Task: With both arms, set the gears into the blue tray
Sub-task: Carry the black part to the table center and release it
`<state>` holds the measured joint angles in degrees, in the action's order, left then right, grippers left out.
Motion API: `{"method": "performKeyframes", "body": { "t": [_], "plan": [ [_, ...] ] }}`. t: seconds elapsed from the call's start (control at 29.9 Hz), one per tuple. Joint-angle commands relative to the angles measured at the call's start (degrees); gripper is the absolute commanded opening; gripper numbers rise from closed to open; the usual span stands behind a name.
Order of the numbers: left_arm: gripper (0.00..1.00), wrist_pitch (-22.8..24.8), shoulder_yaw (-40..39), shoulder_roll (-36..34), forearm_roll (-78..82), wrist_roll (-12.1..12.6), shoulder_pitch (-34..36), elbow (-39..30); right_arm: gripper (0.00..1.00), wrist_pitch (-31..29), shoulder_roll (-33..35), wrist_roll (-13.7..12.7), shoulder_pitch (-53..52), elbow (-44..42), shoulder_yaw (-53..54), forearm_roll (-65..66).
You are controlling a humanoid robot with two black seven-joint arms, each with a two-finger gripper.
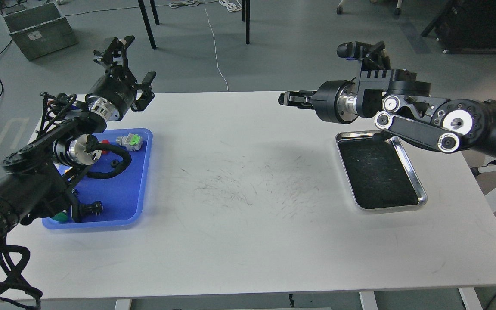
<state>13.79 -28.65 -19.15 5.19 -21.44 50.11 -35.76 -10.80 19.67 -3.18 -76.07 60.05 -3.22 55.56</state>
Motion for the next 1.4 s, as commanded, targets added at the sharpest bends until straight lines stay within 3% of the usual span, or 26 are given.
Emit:
{"method": "performKeyframes", "body": {
  "t": [0.0,0.2,0.53,1.37],
  "plan": [
    [0.98,-0.08,0.09,-0.1,-0.01,0.0,-0.01,0.07,0.13,0.42,-7.35,0.28,0.57,-3.88,-0.03,-0.01],
    [0.98,-0.08,0.09,-0.1,-0.01,0.0,-0.01,0.07,0.13,2.35,-19.67,0.81,2.15,-10.91,-1.7,-0.01],
    [0.98,0.01,0.0,-0.1,-0.01,0.0,-0.01,0.07,0.13,2.89,-19.67,0.99,5.75,-18.13,-1.71,-0.01],
    [0.98,0.01,0.0,0.25,-0.01,0.0,-0.1,0.16,0.14,3.15,-19.67,1.34,14.19,-10.74,-5.92,-3.35]
  ]
}}
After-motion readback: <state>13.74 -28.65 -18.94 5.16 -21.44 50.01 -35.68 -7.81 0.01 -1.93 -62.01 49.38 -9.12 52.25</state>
